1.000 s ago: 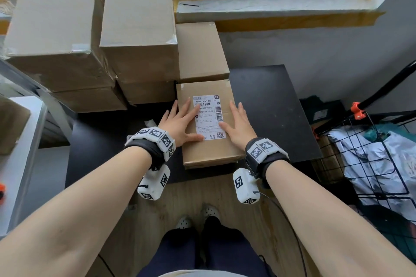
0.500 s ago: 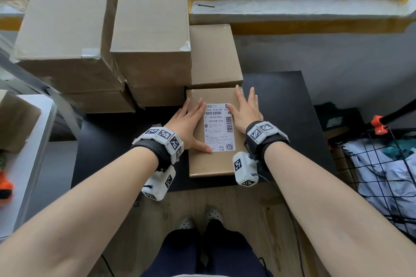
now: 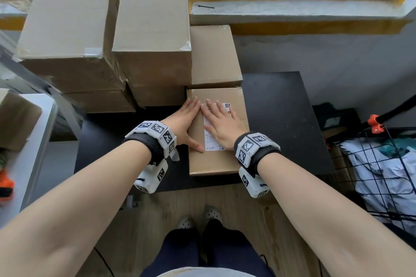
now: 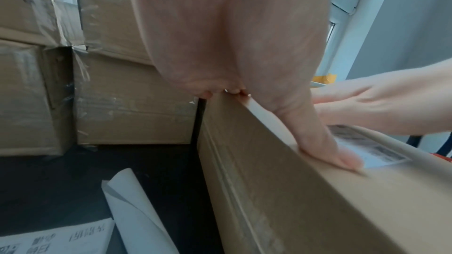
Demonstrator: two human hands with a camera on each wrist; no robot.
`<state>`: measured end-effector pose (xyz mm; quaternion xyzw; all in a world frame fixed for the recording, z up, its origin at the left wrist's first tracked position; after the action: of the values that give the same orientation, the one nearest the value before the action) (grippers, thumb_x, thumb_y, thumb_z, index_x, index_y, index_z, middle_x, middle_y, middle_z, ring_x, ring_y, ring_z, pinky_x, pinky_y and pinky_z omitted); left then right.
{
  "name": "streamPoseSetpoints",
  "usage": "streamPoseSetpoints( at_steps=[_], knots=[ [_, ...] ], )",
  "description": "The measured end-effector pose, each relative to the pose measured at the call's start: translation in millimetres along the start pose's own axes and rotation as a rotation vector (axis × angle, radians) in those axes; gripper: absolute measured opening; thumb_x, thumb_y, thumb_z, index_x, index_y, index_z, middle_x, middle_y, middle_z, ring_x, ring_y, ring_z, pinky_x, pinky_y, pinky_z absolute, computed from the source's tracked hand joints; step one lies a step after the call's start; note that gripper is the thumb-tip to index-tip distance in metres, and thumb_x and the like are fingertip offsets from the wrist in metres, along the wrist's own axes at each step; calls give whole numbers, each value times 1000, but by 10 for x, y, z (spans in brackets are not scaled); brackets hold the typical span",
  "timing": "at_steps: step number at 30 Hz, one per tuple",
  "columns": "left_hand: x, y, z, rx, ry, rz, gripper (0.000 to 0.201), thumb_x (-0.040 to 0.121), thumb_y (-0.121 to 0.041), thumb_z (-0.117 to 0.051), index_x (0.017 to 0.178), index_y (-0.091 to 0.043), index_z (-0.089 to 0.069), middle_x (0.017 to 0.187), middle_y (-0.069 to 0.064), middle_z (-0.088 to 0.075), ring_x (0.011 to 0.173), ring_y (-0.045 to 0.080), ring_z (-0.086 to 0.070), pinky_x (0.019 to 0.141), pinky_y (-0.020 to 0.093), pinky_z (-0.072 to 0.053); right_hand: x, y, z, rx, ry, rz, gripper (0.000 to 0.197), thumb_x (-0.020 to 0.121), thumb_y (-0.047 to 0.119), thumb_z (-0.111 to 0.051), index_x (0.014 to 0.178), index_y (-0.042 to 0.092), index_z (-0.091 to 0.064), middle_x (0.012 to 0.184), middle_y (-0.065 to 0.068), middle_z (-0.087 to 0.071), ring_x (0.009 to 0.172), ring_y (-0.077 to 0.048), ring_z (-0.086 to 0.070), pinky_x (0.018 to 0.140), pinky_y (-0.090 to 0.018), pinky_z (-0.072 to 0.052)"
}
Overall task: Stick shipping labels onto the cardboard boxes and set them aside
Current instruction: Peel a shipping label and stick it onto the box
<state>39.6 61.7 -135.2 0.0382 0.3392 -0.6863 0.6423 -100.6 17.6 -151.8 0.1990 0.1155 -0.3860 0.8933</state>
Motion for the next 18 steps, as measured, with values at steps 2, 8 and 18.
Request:
streamPoseSetpoints(
  at_steps=[2, 8, 18],
  knots=[
    [-8, 4, -12, 23, -3, -1, 134, 62, -55, -77, 147, -9, 15, 157, 4, 21, 143, 18, 21, 117, 30, 5, -109, 13, -41, 9, 5, 28, 56, 102, 37, -21, 150, 30, 7, 159, 5, 11, 147, -17, 11, 118, -40, 7],
    [-57, -10, -48, 47, -20, 17, 125, 69, -56, -72, 148, -12, 14, 157, 3, 18, 145, 19, 17, 118, 32, 2, -412, 16, -224, -41, 28, 78, 51, 101, 42, -20, 148, 42, 2, 159, 5, 12, 147, -18, 14, 119, -40, 7],
    [-210, -135, -338, -343, -123, 165, 104, 80, -37, -70, 149, -32, 7, 153, 9, 30, 145, 27, -14, 117, 34, -21, -780, -205, -284, 249, -154, -251, 61, 96, 48, -37, 149, 40, -8, 159, 2, 12, 147, -19, 12, 119, -42, 3]
  ],
)
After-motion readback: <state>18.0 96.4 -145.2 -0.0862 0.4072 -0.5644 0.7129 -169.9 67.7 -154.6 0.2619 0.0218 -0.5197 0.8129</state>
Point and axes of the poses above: each hand's wrist, its own x-axis towards the middle knuckle, its own z-axis out of the back of the hand, y = z × x, the point moved 3 cm from there along x, towards the middle knuckle
